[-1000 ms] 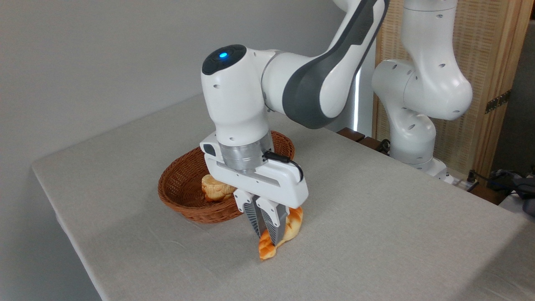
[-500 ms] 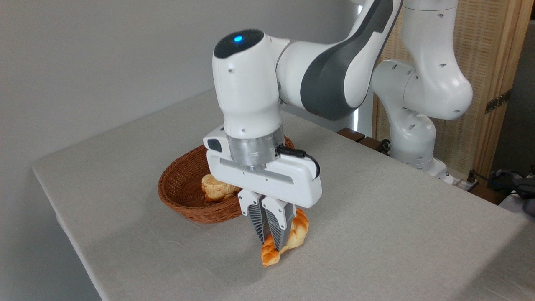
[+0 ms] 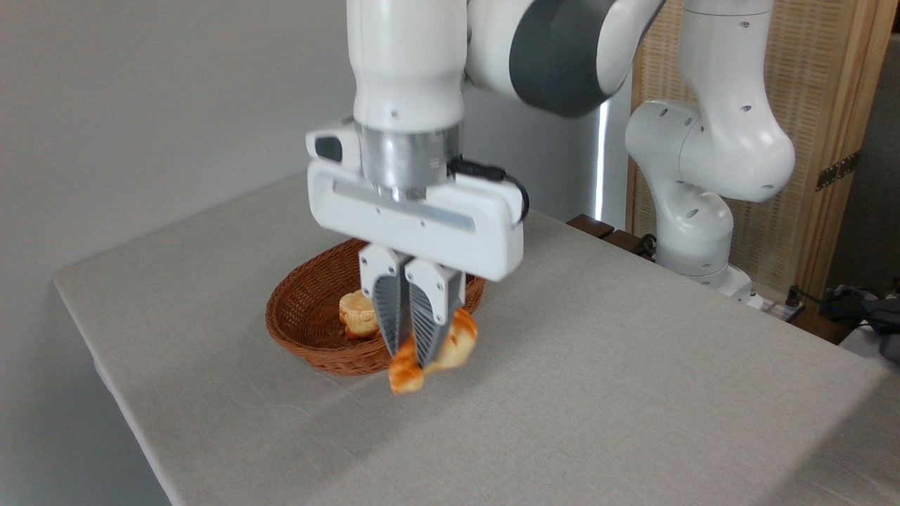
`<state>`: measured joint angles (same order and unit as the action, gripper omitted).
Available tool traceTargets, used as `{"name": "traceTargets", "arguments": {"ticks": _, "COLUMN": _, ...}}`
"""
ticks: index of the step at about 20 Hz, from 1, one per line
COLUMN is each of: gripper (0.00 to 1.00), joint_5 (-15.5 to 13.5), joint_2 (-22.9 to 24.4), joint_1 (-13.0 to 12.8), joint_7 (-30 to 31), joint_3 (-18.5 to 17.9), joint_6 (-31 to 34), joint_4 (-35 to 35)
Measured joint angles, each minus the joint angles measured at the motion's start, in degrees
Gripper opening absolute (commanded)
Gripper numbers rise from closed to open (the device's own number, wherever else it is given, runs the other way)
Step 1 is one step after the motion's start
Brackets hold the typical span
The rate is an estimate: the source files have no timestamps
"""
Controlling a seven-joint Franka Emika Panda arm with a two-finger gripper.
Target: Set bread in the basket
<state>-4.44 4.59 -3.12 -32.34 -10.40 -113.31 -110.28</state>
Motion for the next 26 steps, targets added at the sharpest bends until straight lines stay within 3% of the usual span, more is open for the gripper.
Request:
{"name": "traceTargets", "arguments": {"ticks": 5, "gripper": 0.15, "joint_5": -4.8, "joint_2": 0.1, "joint_1": -0.4, "joint_7": 0.0, "joint_3": 2.3, "joint_6": 2.6, "joint_4": 2.3}}
{"name": "traceTargets", "arguments": {"ticks": 12, "gripper": 0.25, "joint_5": -5.3, "joint_2": -0.5, "joint_1": -1.0, "joint_7": 0.4, "joint_3": 12.7, "joint_6": 3.4, "joint_4": 2.3}}
{"name": "traceTargets", "arguments": {"ticks": 14, "gripper": 0.36, "joint_5": -5.3, "joint_2": -0.9, "joint_1": -1.0, "joint_7": 0.4, "joint_3": 14.5, "joint_6": 3.6, "joint_4": 2.3}}
{"name": "traceTargets", "arguments": {"ticks": 16, "gripper": 0.81, "joint_5": -5.3, "joint_2": -1.5, "joint_1": -1.0, "joint_7": 0.4, "joint_3": 16.1, "joint_6": 3.8, "joint_4": 2.3}}
{"name": "traceTargets", "arguments": {"ticks": 18, "gripper": 1.0, "joint_5": -5.3, "joint_2": -1.9, "joint_1": -1.0, "joint_7": 0.4, "joint_3": 17.2, "joint_6": 4.2, "joint_4": 2.3}}
{"name": "traceTargets", "arguments": {"ticks": 26, "gripper": 1.0, "joint_5": -5.3, "joint_2": -2.5, "joint_1": -1.0, "joint_7": 0.4, "joint_3": 18.7, "joint_6": 6.6, "joint_4": 2.3}}
